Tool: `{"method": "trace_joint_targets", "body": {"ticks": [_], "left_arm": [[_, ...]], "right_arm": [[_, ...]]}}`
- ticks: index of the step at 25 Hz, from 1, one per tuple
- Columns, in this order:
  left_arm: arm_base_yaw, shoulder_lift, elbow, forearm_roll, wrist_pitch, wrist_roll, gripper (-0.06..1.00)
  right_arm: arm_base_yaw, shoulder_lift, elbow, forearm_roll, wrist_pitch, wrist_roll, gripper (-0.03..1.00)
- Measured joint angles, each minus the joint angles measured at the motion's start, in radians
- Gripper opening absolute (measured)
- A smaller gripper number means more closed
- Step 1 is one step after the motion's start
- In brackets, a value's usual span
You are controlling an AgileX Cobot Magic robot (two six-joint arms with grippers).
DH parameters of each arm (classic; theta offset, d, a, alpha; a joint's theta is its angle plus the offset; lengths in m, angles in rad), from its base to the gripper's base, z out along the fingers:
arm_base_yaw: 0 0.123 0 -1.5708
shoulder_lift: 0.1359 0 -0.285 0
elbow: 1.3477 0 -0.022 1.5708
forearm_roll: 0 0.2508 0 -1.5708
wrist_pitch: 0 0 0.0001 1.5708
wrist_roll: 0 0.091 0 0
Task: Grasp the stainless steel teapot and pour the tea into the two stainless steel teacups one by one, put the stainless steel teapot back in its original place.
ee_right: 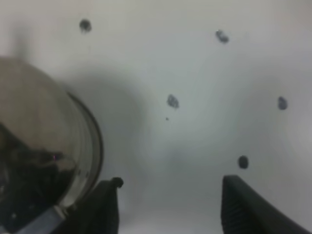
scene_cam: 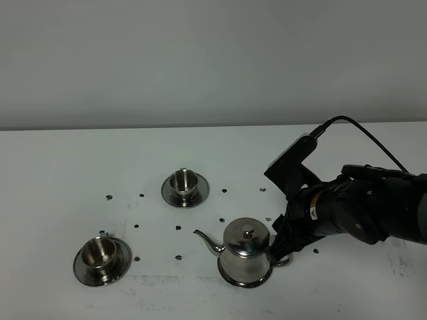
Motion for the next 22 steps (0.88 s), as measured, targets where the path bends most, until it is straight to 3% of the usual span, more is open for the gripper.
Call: {"method": "trace_joint_targets", "body": {"ticks": [7, 22], "left_arm": [[0.000, 0.000, 0.000, 0.000, 0.000, 0.000, 0.50], [0.000, 0.000, 0.000, 0.000, 0.000, 0.001, 0.50]], "right_arm": [[0.000, -0.002, 0.000, 0.050, 0.066, -0.022, 0.46], [0.000, -0.034, 0.000, 0.306, 0.096, -0.317, 0.42]]}}
